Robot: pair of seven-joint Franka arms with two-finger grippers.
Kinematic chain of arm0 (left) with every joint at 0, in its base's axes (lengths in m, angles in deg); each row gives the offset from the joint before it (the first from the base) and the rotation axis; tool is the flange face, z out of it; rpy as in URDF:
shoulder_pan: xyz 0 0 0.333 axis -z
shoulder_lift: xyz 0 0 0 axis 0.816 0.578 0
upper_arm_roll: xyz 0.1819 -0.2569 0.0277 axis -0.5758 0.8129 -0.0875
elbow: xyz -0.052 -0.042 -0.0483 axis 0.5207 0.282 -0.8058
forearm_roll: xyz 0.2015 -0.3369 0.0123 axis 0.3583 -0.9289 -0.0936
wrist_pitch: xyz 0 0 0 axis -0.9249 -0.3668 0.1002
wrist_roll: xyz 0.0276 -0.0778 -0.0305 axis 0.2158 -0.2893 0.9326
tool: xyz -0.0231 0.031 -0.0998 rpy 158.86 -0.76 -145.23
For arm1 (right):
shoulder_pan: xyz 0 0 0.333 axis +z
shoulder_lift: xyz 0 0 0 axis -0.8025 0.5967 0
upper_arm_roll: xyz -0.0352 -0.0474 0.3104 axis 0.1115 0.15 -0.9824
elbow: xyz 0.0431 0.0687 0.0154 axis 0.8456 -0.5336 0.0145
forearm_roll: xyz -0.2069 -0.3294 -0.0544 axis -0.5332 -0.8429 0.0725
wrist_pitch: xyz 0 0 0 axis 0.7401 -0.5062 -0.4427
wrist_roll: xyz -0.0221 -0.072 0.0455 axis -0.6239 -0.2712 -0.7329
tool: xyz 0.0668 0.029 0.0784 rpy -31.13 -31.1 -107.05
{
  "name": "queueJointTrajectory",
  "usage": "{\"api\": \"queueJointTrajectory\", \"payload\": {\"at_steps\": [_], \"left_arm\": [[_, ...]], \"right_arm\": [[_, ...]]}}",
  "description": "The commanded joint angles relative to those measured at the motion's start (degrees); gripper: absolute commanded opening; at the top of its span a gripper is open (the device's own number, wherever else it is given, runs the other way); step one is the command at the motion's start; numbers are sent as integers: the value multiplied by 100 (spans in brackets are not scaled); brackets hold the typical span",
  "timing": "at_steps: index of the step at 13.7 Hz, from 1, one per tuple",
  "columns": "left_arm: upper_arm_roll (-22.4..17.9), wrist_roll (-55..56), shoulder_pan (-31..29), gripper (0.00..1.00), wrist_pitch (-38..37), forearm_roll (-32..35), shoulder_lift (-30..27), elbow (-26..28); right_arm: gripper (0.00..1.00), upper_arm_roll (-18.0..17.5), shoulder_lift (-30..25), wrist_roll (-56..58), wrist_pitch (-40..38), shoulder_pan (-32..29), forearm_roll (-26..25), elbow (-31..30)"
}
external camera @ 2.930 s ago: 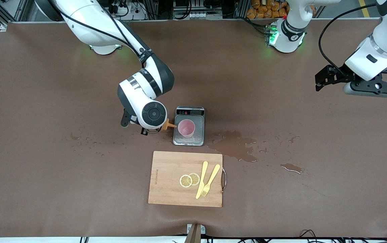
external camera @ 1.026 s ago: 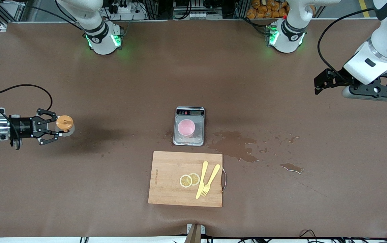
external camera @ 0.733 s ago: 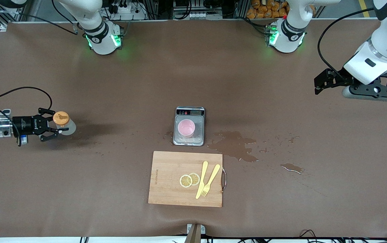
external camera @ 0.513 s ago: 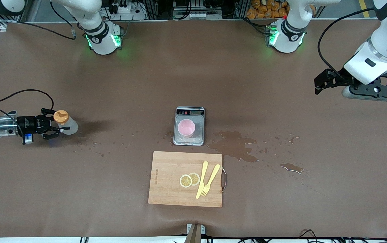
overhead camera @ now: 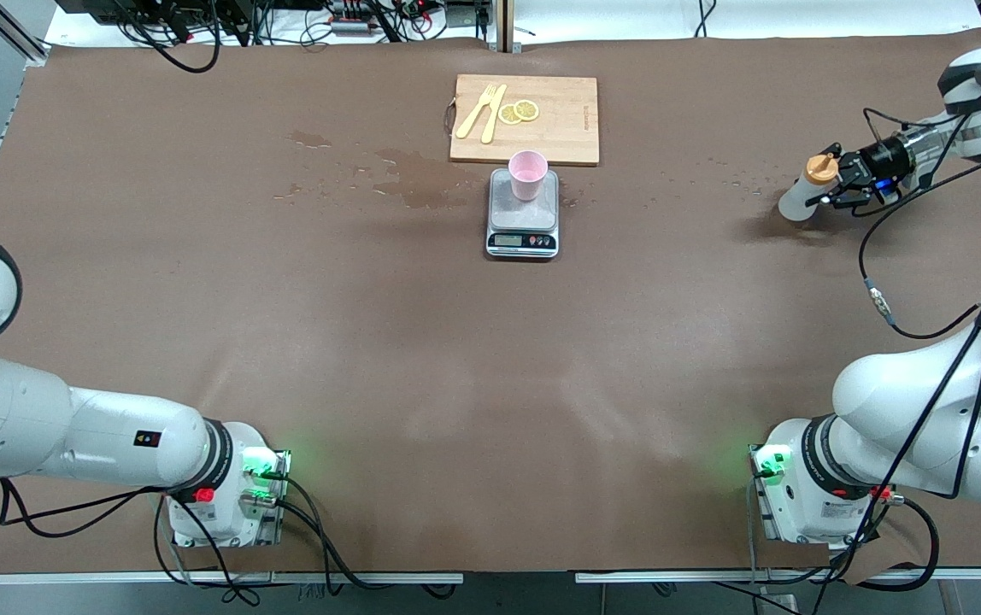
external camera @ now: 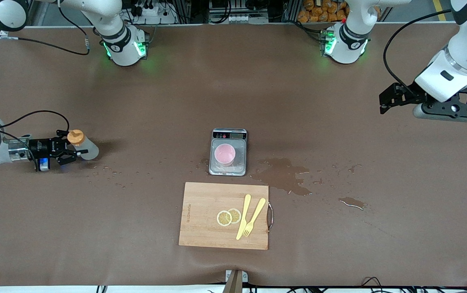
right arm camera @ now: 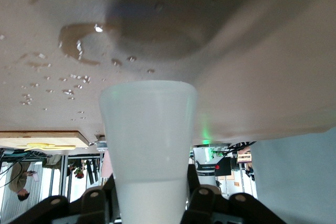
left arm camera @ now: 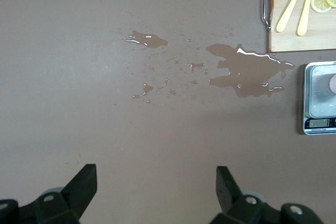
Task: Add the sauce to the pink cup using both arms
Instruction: 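Lower the bottle upright onto the table with the right gripper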
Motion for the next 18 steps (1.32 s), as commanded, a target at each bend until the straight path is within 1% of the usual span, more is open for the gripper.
{"api": "queueJointTrajectory", "payload": {"at_steps": [1, 3, 4, 5, 6, 7, 10, 11, 16, 18], "left_arm": [[19, 16, -24, 100, -1, 67, 23, -62], [19, 16, -41, 100, -1, 67, 14, -71], [19, -19, -50, 100, -10, 67, -3, -62], [19, -54, -50, 100, -10, 67, -21, -71], [19, -54, -50, 100, -18, 67, -21, -71], [19, -54, -41, 100, -27, 67, -29, -71], [19, -28, -41, 100, -27, 58, -21, -71], [19, -19, -41, 100, -27, 58, -21, -80], [63, 33, 11, 100, -45, 58, -38, -80], [107, 42, 11, 100, -45, 58, -38, -80]], "right_arm": [[53, -110, 93, 185, -85, -208, 156, -11], [63, -110, 102, 185, -68, -199, 155, -11], [71, -102, 128, 185, -59, -199, 155, -11], [86, -102, 146, 158, -50, -199, 155, 6], [96, -102, 146, 132, -50, -182, 155, 24], [100, -102, 146, 114, -50, -164, 147, 59], [100, -93, 137, -69, -181, -217, 41, 445], [100, -75, 137, -88, -339, -217, -20, 611], [100, -75, 111, -105, -1147, -296, -907, 1560], [100, -75, 84, -106, -1498, -296, -1284, 2086]]}}
